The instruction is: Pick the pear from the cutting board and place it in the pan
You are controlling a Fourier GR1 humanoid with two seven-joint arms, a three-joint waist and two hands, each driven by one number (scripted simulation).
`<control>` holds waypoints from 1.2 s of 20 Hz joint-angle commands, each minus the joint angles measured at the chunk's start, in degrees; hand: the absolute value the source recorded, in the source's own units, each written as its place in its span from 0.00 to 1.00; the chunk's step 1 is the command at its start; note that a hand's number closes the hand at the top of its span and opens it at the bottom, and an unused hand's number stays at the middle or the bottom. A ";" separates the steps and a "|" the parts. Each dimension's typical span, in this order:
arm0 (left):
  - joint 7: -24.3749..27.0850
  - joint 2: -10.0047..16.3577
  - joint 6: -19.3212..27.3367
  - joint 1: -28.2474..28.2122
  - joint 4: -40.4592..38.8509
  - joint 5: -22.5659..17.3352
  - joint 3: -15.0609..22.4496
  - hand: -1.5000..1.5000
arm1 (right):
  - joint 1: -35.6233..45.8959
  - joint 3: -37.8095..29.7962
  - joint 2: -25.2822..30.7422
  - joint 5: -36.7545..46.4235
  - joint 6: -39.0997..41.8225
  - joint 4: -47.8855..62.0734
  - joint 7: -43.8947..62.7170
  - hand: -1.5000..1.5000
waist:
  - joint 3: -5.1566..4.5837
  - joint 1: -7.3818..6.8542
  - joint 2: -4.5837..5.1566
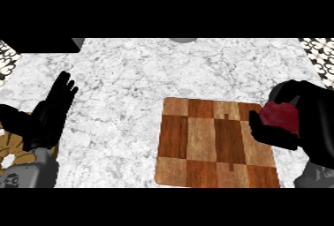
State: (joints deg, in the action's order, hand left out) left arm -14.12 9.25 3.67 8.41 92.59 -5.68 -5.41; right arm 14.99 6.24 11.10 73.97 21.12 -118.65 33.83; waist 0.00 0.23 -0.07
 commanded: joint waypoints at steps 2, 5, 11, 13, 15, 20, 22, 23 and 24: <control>-0.93 -0.54 0.15 -0.47 2.21 0.22 0.72 0.50 | 0.78 -16.17 5.58 -9.63 -5.87 6.13 -8.89 1.00 | 0.07 -0.26 0.14; -3.16 -0.50 0.80 -0.16 3.66 0.52 0.84 0.50 | 0.48 -20.82 7.71 -12.09 -9.62 11.01 -12.87 1.00 | 0.05 -0.42 0.09; -0.22 1.00 -1.32 3.12 -2.82 -1.34 -2.25 0.50 | -1.80 -29.47 10.85 -17.98 -21.21 26.65 -25.31 1.00 | 0.05 -0.29 0.26; 1.02 0.31 -2.21 0.86 -1.65 -1.24 -1.14 0.50 | 6.39 -29.68 15.07 -17.23 -20.62 37.58 -26.69 1.00 | 0.03 -1.06 0.36; -0.92 1.30 -1.99 3.58 -2.48 -1.61 -2.14 0.50 | 2.42 -31.91 15.65 -21.00 -24.79 41.73 -35.41 1.00 | 0.06 -0.64 0.32; 0.95 -0.46 -1.42 1.19 -1.60 0.08 -0.25 0.50 | 6.72 -30.56 14.22 -20.83 -33.21 58.43 -44.63 1.00 | 0.09 -1.34 0.45; 0.83 1.36 -2.99 3.44 -4.14 -1.69 -2.48 0.50 | 8.66 -32.13 17.29 -21.77 -33.68 66.49 -48.82 1.00 | 0.09 -1.28 0.56; 1.19 0.13 -2.06 1.28 -1.90 -0.25 -0.99 0.50 | 10.19 -32.08 18.06 -21.54 -35.60 69.03 -50.16 1.00 | 0.07 -1.10 0.35; -2.39 -0.32 -0.92 2.36 0.89 0.21 0.25 0.50 | 9.20 -31.70 15.96 -21.93 -37.83 69.53 -51.16 1.00 | 0.07 -0.97 0.27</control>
State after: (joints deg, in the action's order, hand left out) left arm -14.78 9.77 2.00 10.73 91.28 -6.26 -6.53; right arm 22.59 -25.18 27.21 52.55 -10.96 -58.92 -11.14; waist 0.07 -0.79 0.28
